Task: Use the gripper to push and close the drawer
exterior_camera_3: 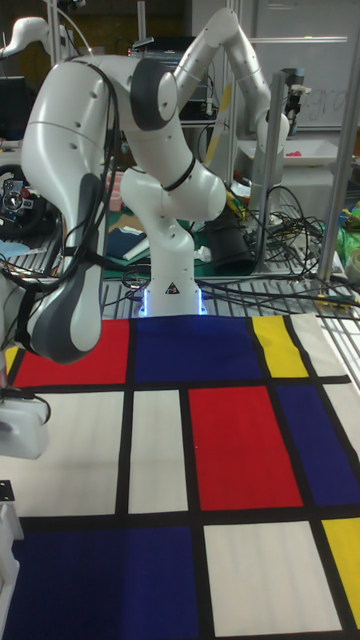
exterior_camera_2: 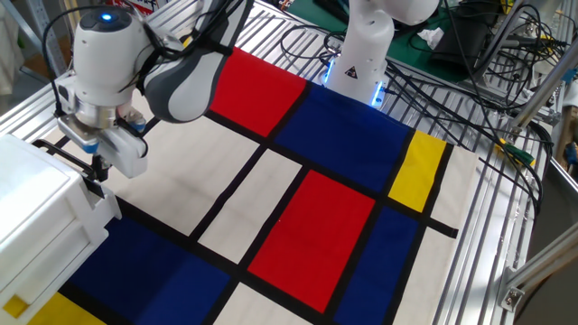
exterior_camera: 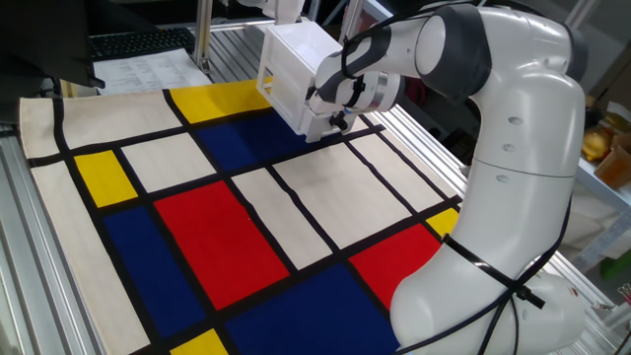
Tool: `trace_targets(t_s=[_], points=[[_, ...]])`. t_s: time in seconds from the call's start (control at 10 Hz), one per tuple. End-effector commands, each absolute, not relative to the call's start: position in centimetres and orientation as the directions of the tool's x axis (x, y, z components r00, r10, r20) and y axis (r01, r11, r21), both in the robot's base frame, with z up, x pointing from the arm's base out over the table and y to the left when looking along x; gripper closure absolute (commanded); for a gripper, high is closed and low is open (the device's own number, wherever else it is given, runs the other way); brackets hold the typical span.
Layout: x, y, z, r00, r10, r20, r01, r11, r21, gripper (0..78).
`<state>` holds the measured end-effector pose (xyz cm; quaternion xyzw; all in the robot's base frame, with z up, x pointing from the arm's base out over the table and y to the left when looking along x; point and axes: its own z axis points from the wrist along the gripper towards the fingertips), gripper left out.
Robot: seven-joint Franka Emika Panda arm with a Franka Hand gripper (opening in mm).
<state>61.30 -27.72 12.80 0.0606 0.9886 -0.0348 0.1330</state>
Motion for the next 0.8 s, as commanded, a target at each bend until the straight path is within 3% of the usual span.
trace_targets(t_s=[0.1, 0.4, 0.8], points=[[60.72, -27.55, 13.27, -0.960, 0.120, -0.251, 0.138, 0.989, -0.054, 77.6], [60.72, -27.55, 13.27, -0.974, 0.132, -0.183, 0.141, 0.990, -0.033, 77.6], [60.72, -27.55, 13.27, -0.959, 0.156, -0.235, 0.165, 0.986, -0.020, 77.6]])
